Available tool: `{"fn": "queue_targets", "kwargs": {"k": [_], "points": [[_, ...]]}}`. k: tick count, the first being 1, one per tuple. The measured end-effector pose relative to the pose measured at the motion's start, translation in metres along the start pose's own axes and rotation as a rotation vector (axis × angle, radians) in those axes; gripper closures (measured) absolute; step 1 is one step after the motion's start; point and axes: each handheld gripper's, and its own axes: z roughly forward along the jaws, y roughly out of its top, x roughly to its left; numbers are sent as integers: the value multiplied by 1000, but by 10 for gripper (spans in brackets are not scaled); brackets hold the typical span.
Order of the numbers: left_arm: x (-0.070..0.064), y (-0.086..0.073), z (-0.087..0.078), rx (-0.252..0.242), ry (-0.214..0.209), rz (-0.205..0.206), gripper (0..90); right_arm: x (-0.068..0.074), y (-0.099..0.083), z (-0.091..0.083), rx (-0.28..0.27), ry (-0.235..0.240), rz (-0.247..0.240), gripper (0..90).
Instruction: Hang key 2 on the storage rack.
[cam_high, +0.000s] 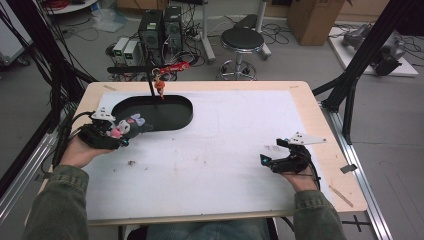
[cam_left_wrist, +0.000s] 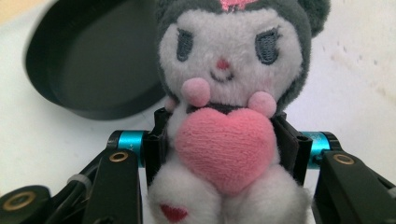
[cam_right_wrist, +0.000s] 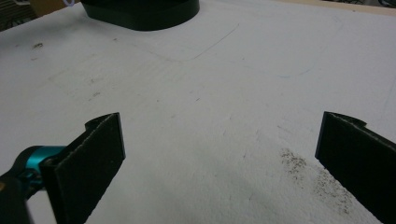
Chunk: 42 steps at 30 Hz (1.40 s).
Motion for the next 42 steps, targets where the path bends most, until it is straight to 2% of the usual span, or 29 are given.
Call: {"fn": "queue_targets", "kwargs": {"k": [4,6,9,13,15,17,24,27,32,42], "points": [[0,11,-6,-6,13,14,487,1,0,0,-1,1,-5,6],[-2,18,-10,-10,43,43,487,1,0,0,1,2,-3,6],[-1,30,-18,-38,42,58,486,2,0,-1,-1,3,-2,6],[-1,46,-23,-42,53,79,486,2,0,-1,2,0,-5,6],[0,53,-25,-47,58,73,486,2,0,-1,3,-1,-8,6],[3,58,-25,-61,52,45,486,2,0,-1,2,-4,-5,6],[10,74,-21,-49,71,40,486,1,0,-1,-2,-9,-5,6],[12,79,-19,-63,73,23,487,1,0,-1,2,-8,-5,6],[18,87,-21,-81,101,-3,488,1,0,-2,1,-9,-5,6],[30,99,-25,-68,175,-54,490,1,0,-2,-2,-16,-7,6]]}}
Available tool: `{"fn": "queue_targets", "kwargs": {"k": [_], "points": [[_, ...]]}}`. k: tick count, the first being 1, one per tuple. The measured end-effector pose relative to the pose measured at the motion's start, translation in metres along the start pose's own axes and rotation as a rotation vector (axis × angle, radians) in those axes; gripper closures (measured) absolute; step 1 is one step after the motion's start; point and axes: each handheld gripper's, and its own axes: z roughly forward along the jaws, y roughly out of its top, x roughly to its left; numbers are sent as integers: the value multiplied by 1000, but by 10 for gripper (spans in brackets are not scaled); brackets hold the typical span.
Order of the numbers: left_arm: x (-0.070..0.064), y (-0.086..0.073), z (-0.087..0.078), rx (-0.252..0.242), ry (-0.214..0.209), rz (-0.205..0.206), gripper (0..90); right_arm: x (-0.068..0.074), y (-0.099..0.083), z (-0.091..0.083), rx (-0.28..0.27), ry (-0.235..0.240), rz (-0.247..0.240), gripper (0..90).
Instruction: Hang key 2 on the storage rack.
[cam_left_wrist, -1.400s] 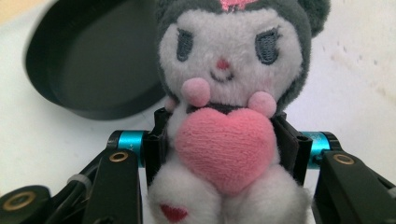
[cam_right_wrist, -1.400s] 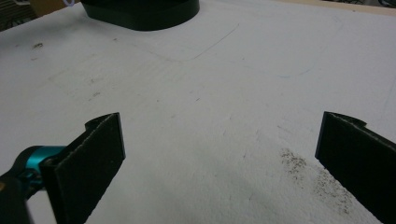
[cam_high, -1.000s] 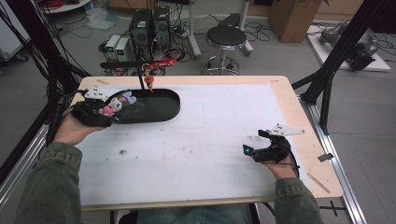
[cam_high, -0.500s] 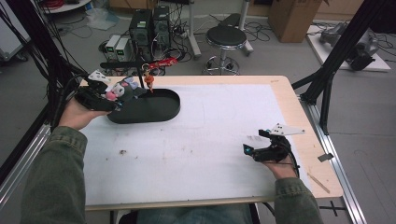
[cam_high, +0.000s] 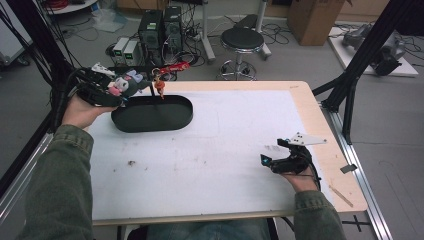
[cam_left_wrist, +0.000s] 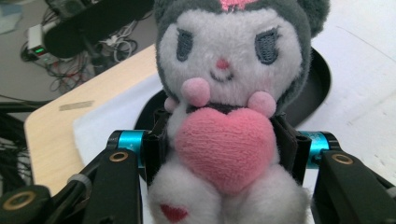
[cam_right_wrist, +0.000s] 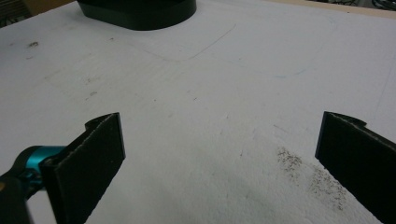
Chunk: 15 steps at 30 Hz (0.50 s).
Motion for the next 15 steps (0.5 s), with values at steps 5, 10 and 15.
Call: {"fn": "queue_targets", "kwargs": {"k": [5,10,15], "points": [[6,6,0,2,18,-18,490,1,0,-1,-5,-11,4,6],[11,8,4,-20,-6,-49,490,-1,0,-1,-4,-15,-3,6],[12,10,7,-39,-5,-73,490,-1,0,-1,3,-19,-4,6]]}}
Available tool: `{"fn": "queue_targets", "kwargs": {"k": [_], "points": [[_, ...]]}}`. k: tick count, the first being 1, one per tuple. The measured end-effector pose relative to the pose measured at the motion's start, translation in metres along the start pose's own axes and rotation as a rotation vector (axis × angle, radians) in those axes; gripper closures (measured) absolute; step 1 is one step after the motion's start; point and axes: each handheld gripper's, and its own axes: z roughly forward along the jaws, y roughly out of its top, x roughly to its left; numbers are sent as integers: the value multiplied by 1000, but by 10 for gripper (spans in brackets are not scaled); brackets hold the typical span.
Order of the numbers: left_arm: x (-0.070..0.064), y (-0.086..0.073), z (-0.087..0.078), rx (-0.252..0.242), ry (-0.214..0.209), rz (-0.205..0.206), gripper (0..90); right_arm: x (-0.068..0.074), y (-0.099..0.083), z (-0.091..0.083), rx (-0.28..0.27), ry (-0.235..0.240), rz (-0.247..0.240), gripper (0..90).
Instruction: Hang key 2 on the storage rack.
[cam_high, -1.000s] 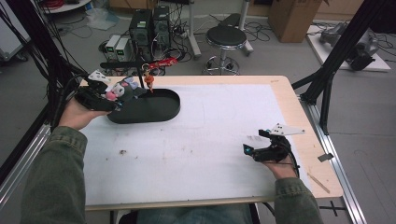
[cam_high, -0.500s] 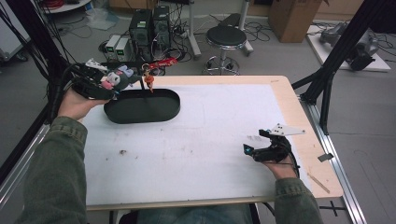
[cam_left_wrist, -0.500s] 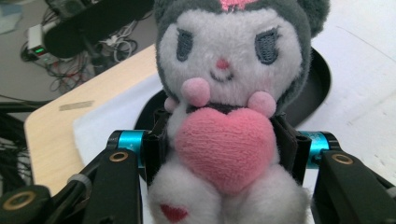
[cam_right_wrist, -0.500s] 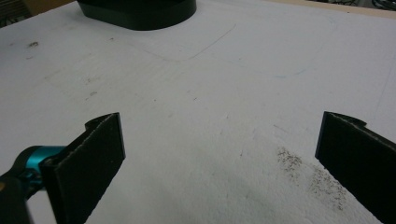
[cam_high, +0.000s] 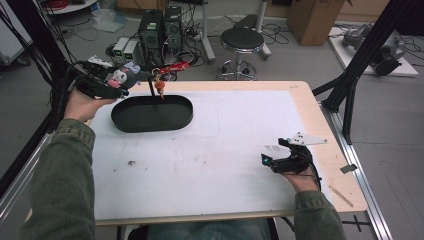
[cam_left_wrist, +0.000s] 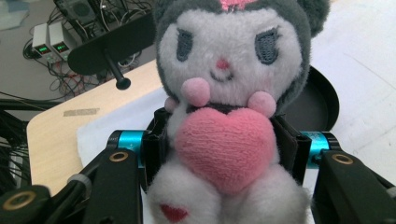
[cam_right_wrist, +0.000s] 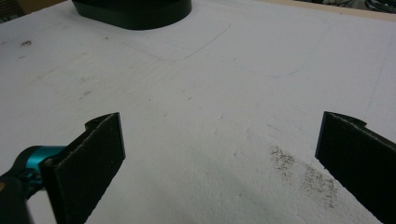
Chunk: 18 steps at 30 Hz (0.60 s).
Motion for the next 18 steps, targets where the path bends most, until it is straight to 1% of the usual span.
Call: {"fn": "queue_targets", "kwargs": {"k": [4,9,10,12,14,18], "points": [[2,1,2,5,14,-9,490,0,-1,1,3,4,3,6],[6,1,0,-8,43,-23,490,-1,-1,0,2,4,4,6],[7,1,-1,-14,41,-28,490,-1,-1,1,2,4,3,6],[8,1,-2,-24,43,-24,489,0,-1,1,5,4,6,6],[9,1,-3,-36,38,-36,490,0,-1,1,5,3,0,6],[11,3,0,-35,50,-36,489,0,-1,2,4,4,1,6]]}}
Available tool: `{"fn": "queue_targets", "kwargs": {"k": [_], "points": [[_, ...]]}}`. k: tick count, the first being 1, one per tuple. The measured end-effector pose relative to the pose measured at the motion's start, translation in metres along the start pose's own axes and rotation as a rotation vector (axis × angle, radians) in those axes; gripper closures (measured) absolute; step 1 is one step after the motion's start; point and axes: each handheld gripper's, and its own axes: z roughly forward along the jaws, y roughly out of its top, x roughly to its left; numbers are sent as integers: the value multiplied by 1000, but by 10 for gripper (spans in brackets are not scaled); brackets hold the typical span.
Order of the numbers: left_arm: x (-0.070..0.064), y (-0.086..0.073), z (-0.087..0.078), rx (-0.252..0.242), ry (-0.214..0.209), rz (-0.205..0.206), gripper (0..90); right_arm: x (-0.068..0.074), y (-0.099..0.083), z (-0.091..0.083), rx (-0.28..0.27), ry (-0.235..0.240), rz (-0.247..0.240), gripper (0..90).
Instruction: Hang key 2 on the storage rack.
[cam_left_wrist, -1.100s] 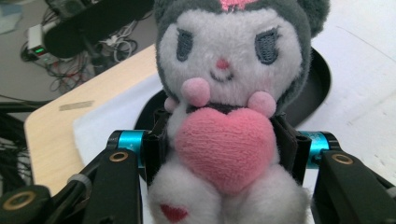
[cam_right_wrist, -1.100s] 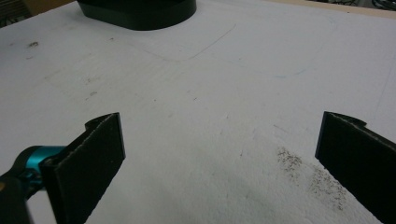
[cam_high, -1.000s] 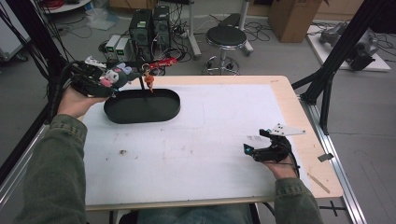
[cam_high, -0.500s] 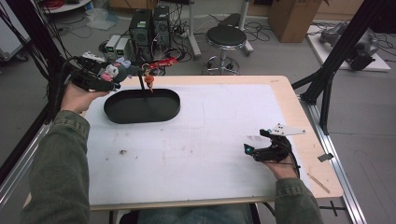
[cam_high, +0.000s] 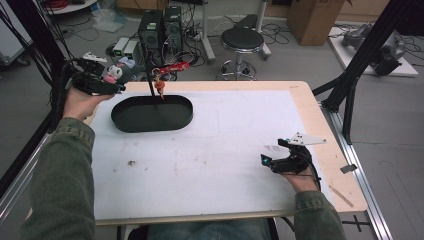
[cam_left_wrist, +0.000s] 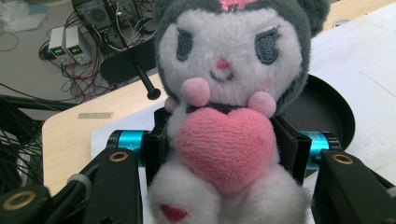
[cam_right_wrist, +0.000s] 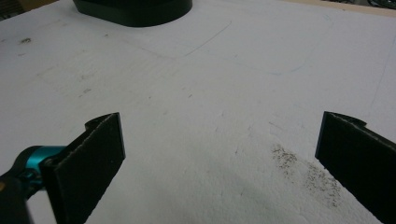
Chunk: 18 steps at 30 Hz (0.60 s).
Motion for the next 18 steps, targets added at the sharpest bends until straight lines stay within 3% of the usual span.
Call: {"fn": "queue_targets", "kwargs": {"k": [6,11,16,18], "points": [[0,6,10,5,-8,-9,489,-1,0,1,4,-2,-7,6],[10,4,24,34,28,-50,488,0,0,2,13,5,-9,5],[14,3,22,18,10,-71,461,-1,-1,2,17,11,-3,5],[17,2,20,7,-2,-97,424,-1,-1,2,20,13,-3,6]]}}
